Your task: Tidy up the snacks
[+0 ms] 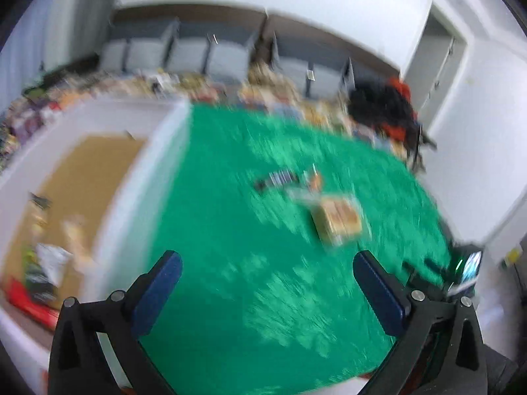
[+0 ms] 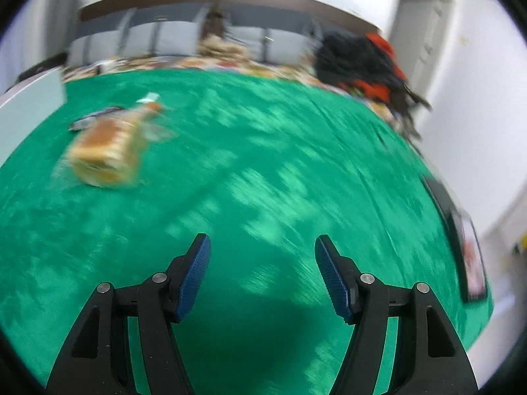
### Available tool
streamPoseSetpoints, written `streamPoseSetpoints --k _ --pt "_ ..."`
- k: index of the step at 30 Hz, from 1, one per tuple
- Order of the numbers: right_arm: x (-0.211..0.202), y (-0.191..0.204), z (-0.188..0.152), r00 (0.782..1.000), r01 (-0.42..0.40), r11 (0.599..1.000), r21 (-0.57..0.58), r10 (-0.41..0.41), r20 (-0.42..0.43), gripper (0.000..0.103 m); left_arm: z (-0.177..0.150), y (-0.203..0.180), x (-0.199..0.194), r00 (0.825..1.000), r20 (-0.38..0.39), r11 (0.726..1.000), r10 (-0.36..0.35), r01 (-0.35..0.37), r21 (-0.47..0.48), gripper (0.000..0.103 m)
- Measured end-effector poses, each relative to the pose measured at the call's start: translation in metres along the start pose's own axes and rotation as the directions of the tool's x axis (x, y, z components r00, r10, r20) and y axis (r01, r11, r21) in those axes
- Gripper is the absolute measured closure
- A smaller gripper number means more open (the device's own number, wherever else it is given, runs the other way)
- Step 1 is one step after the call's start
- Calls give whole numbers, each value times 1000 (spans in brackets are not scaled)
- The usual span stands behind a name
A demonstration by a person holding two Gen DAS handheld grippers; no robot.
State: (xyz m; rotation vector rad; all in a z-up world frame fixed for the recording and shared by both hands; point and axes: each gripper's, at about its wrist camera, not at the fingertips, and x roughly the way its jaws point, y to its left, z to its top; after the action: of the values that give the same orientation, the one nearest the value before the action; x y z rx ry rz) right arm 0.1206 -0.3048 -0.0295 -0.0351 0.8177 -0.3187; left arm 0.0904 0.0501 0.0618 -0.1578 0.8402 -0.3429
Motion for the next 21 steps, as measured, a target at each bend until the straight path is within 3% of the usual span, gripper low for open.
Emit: streamPoseSetpoints --k 2,5,8,11,17,21 --pt "-1 -8 6 999 -40 997 64 40 1 34 -14 -9 39 998 -56 1000 28 -28 0 0" --pt "6 -3 11 1000 -10 999 44 10 10 34 -25 -9 89 986 -114 993 121 -119 25 1" --pt "19 4 8 999 -38 999 8 39 -29 34 -25 -4 128 966 -136 974 221 -213 74 1" --pt "29 6 6 997 -53 998 -13 53 -59 34 -20 2 153 952 -144 959 272 -254 127 1" --pt "30 1 0 992 -93 995 36 96 -88 30 -12 9 180 948 -153 950 280 -250 190 0" --pt "34 -8 -2 987 -117 989 91 126 -99 28 -11 22 183 960 -128 964 250 -234 127 0"
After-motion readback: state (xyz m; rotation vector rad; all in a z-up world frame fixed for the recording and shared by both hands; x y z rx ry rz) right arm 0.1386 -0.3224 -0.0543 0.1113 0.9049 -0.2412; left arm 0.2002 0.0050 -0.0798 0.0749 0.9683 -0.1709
